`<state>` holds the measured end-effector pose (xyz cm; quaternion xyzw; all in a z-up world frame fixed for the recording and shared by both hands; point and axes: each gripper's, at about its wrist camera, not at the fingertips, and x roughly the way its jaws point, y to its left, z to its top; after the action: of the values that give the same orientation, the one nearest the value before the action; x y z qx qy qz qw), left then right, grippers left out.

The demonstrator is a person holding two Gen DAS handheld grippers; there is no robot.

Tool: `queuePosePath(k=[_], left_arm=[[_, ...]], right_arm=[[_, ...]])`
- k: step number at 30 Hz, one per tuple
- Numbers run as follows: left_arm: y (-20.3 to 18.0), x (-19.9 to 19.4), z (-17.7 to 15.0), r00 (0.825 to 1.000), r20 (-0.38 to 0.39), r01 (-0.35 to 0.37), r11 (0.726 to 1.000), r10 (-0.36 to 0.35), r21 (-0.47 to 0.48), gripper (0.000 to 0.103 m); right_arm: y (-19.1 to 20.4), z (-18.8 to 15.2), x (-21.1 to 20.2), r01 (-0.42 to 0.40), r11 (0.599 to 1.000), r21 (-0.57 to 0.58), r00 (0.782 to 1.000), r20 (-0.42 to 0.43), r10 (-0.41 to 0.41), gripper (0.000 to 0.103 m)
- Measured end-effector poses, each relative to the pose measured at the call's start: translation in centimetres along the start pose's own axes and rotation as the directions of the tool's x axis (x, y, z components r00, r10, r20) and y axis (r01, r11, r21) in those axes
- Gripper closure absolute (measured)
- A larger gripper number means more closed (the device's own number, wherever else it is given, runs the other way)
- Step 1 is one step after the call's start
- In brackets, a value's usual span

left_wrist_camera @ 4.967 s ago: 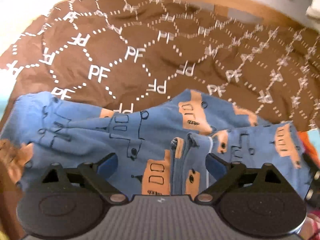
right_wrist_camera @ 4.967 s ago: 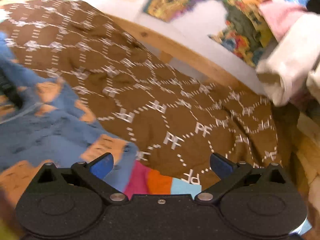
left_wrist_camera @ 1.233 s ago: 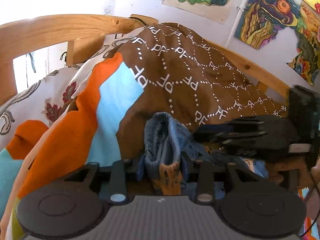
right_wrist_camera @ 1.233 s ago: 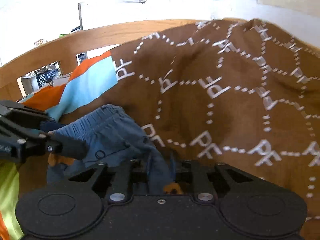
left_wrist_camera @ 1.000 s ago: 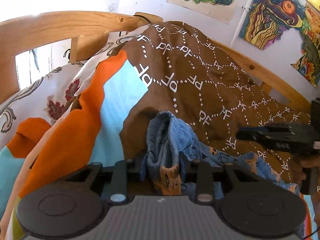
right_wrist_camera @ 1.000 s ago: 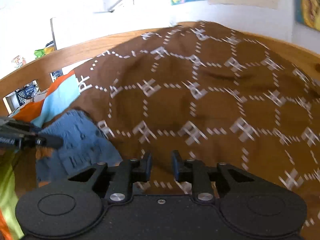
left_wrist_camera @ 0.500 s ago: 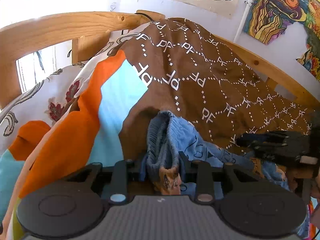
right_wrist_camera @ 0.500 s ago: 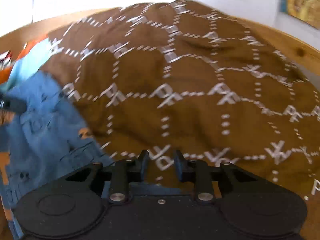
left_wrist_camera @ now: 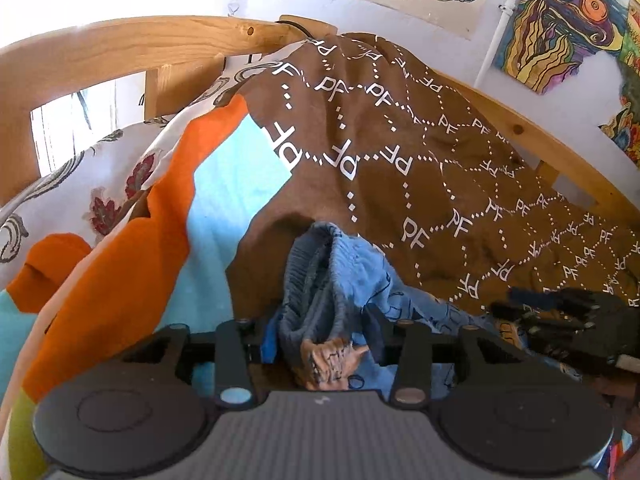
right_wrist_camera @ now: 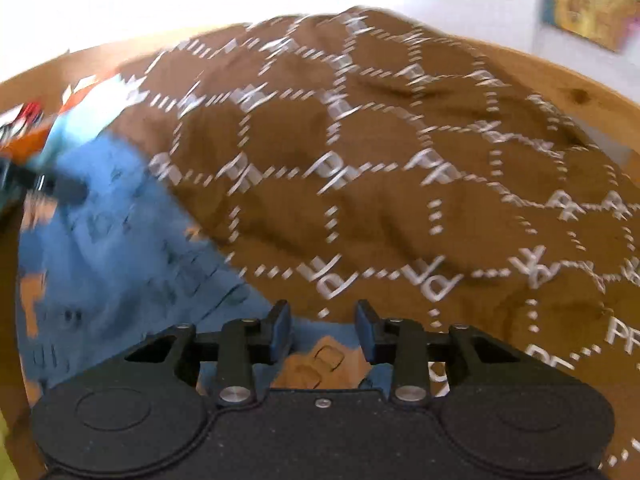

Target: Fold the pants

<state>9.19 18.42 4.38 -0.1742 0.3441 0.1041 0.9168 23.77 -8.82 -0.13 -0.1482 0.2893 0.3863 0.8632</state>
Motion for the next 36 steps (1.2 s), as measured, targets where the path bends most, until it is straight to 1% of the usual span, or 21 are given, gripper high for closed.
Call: queuePosePath(k=[1,2,3,8,9,11,13,15,16,18,19,20,21,22,23,24,27,29,31,33,36], left_arm=[[-0.1,0.0,0.0,1.000,0.001,-0.005,1.000,0.005,-0.001,0.056],[-0.1,0.0,0.0,1.000,0.003,-0.008,1.000,0.008,0.001,0.056],[-0.2,0.0,-0.1,1.000,0.005,-0.011,1.000,0.011,0.008,0.057],[-0.8,0.1,-0.3,0.999,0.015,-0.044,0.998,0.043,0.034,0.059],[-0.9,0.1,-0.3,0.999,0.017,-0.051,0.998,0.050,0.042,0.059],[-1.1,0.1,-0.4,0.998,0.021,-0.064,0.997,0.063,0.053,0.061],[-1.1,0.0,-0.4,0.997,0.022,-0.070,0.996,0.069,0.055,0.061],[-1.2,0.1,-0.3,0.997,0.017,-0.074,0.996,0.073,0.057,0.061],[-1.3,0.1,-0.3,0.997,0.015,-0.078,0.995,0.077,0.059,0.061],[-1.4,0.2,-0.3,0.996,0.017,-0.086,0.995,0.085,0.059,0.060],[-1.6,0.2,-0.4,0.996,0.019,-0.092,0.994,0.091,0.060,0.060],[-1.7,0.2,-0.4,0.995,0.019,-0.098,0.993,0.097,0.061,0.061],[-1.8,0.2,-0.3,0.995,0.019,-0.104,0.993,0.103,0.060,0.061],[-1.9,0.2,-0.3,0.994,0.019,-0.108,0.993,0.107,0.055,0.067],[-1.9,0.1,-0.2,0.994,0.016,-0.107,0.993,0.107,0.045,0.078],[-1.8,0.0,-0.1,0.996,0.007,-0.093,0.995,0.092,0.029,0.081],[-2.0,-0.8,-0.1,0.997,0.027,-0.071,0.997,0.071,-0.013,0.083],[-2.4,-1.8,-0.2,0.997,0.056,-0.058,0.998,0.060,-0.026,0.083],[-3.2,-3.1,-0.3,0.996,0.091,-0.021,1.000,0.023,-0.020,0.084],[-4.3,-4.3,-0.4,0.993,0.118,0.015,1.000,-0.018,0.022,0.084],[-6.7,-6.2,-0.2,0.983,0.141,0.107,0.989,-0.121,0.101,0.084]], right_arm=[[-0.1,0.0,-1.0,0.002,1.000,0.005,1.000,0.021,-0.002,0.063],[-0.3,-0.2,-1.7,-0.010,1.000,0.013,0.999,0.034,0.009,0.059],[-0.4,-0.4,-2.6,-0.019,1.000,0.019,0.999,0.036,0.018,0.052],[0.9,-2.7,-7.0,-0.023,1.000,0.020,1.000,-0.008,0.023,0.048],[1.4,-3.6,-8.1,-0.031,0.999,0.031,0.999,-0.016,0.032,0.045],[2.5,-4.8,-9.6,-0.008,0.999,0.043,1.000,-0.027,0.009,0.041],[3.8,-6.0,-10.8,0.059,0.997,0.046,0.998,-0.028,-0.058,0.031],[5.2,-7.2,-11.9,0.146,0.987,0.068,0.989,-0.001,-0.146,0.006],[5.9,-7.7,-12.1,0.187,0.980,0.070,0.982,0.011,-0.188,0.001],[7.0,-8.4,-11.7,0.228,0.974,0.020,0.974,0.005,-0.228,0.001],[7.7,-9.0,-11.0,0.241,0.970,-0.030,0.970,-0.001,-0.242,0.001],[7.9,-9.3,-10.3,0.250,0.966,-0.069,0.968,-0.013,-0.252,0.001],[8.4,-9.9,-9.3,0.262,0.957,-0.122,0.962,-0.049,-0.270,0.001],[8.5,-10.1,-8.8,0.267,0.953,-0.144,0.959,-0.059,-0.278,0.001],[8.5,-10.3,-8.8,0.267,0.953,-0.144,0.960,-0.042,-0.276,0.001],[8.5,-10.3,-9.1,0.266,0.954,-0.139,0.961,-0.032,-0.273,0.001],[8.3,-10.0,-9.7,0.284,0.949,-0.139,0.957,-0.014,-0.289,0.001],[8.0,-10.1,-10.2,0.292,0.948,-0.128,0.955,-0.007,-0.296,0.001],[7.5,-10.2,-10.8,0.296,0.949,-0.110,0.955,-0.003,-0.298,0.001],[7.2,-10.1,-11.7,0.312,0.944,-0.105,0.950,0.013,-0.312,0.001],[6.0,-9.5,-13.4,0.351,0.933,-0.076,0.936,0.038,-0.349,0.001]])
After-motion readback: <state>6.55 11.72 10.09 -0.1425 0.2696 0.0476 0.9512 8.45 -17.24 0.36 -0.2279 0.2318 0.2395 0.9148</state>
